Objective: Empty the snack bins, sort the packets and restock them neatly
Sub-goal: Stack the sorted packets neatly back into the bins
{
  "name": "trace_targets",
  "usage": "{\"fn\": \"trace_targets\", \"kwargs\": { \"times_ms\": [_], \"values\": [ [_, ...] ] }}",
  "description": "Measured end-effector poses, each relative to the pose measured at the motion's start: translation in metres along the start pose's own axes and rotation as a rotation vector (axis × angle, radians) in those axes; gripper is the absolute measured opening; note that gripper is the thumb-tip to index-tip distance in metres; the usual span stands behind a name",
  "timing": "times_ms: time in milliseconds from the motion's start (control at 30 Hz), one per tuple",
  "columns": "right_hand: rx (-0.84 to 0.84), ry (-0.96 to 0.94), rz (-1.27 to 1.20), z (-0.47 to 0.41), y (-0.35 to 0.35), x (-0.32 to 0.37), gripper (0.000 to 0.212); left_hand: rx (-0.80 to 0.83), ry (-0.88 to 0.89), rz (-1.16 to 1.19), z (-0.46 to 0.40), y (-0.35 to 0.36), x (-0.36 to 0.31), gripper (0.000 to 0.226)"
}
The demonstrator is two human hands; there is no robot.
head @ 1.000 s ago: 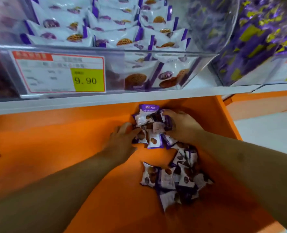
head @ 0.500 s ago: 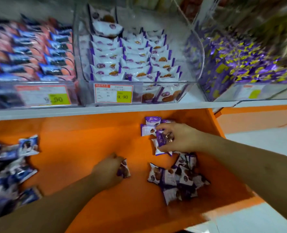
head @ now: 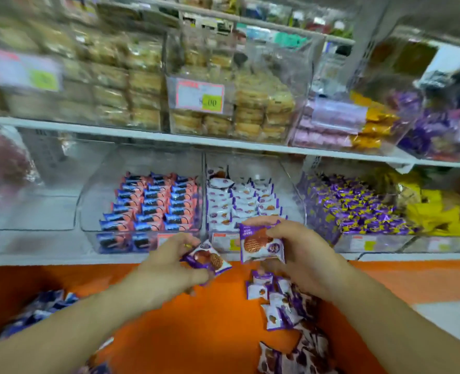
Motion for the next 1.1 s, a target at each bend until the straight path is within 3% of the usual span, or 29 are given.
{"fn": "trace_targets", "kwargs": {
  "times_ms": [100, 200, 367, 500, 667, 833, 900, 1100],
  "values": [
    [-0.072, -0.139, -0.061, 0.002, 0.023, 0.021, 0.049, -0.041, 0.067, 0.118, 0.027, -0.019, -0.031, 0.066],
    [-0.106, -0.237, 0.022, 0.002, 0.039, 0.025, 0.049, -0.059, 0.141, 0.163, 0.035, -0.030, -0.039, 0.053],
    [-0.199, -0.220, 0.237, -0.004, 0.044, 0.011, 0.058, -0.055, 0.146, 0.237, 0.025, -0.038, -0.040, 0.048],
    [-0.281, -0.194, 0.246, -0.012, 0.037, 0.007, 0.070, -0.052, 0.131, 0.255, 0.012, -0.048, -0.035, 0.047],
    [-0.120, -0.228, 0.346, -0.020, 0.032, 0.005, 0.036, -0.005, 0.144, 0.247, 0.007, -0.048, -0.039, 0.038],
    [-0.124, -0.253, 0.525, -0.024, 0.028, -0.003, 0.029, 0.124, 0.102, 0.282, 0.000, -0.038, -0.038, 0.027],
    [-0.100, -0.255, 0.551, -0.024, 0.028, -0.006, 0.028, 0.161, 0.100, 0.286, 0.001, -0.034, -0.040, 0.033],
    [-0.072, -0.304, 0.688, -0.022, 0.034, -0.018, 0.028, 0.121, 0.143, 0.170, 0.002, -0.022, -0.038, 0.033]
  ]
}}
Point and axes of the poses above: each hand's wrist, its own z-axis away from the middle knuckle, its own y-axis out of the palm, x = y × z, the point moved 1 cm from there along -z, towards the middle knuckle, and after that the axes turned 10 degrees about -y, right-handed, at the moved point
